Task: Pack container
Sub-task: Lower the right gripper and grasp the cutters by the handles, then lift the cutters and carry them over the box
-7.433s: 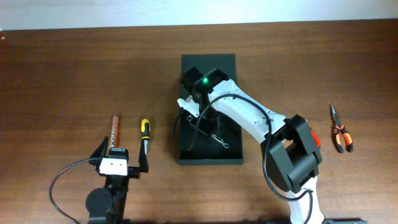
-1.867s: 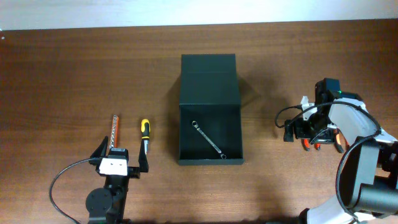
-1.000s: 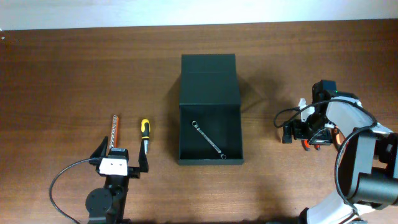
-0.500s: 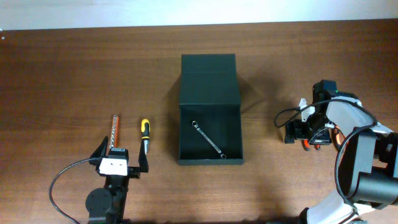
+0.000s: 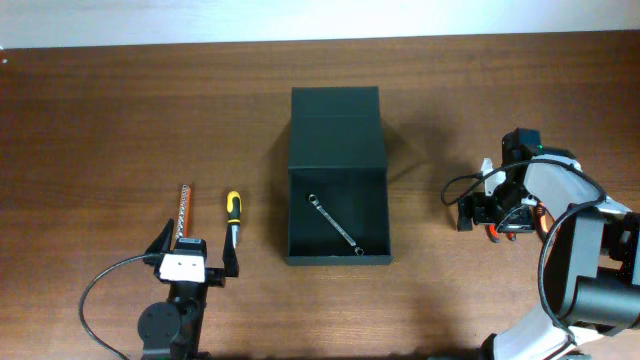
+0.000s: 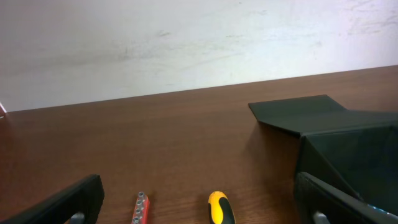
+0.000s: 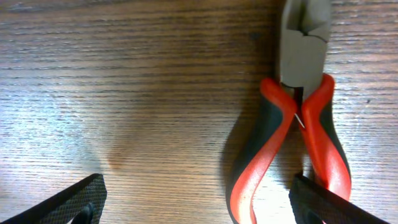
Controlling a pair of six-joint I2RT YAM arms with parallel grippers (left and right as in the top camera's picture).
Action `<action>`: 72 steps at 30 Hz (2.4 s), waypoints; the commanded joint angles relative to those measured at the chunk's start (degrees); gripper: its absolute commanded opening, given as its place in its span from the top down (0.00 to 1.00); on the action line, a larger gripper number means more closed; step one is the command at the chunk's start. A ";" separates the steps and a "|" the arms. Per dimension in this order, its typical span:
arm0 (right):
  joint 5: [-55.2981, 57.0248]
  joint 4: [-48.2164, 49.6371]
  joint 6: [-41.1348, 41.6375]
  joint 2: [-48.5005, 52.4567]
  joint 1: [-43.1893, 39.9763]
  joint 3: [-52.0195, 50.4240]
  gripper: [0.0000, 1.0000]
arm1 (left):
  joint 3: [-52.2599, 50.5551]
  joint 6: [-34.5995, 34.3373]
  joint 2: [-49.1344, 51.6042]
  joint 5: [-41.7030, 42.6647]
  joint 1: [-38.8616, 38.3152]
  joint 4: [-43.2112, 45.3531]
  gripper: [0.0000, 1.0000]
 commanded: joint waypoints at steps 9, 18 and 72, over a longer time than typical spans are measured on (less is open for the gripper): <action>1.81 0.35 -0.39 2.95 -0.22 -0.61 0.09 | -0.24 1.11 -0.26 -0.42 0.37 -0.24 0.01; 1.81 0.15 0.02 2.95 -0.22 -0.61 0.38 | -0.24 1.11 -0.28 -0.42 0.37 -0.24 0.01; -8.41 -32.30 0.46 3.82 37.57 51.36 0.96 | -0.24 1.14 -0.28 -0.42 0.39 -0.24 0.01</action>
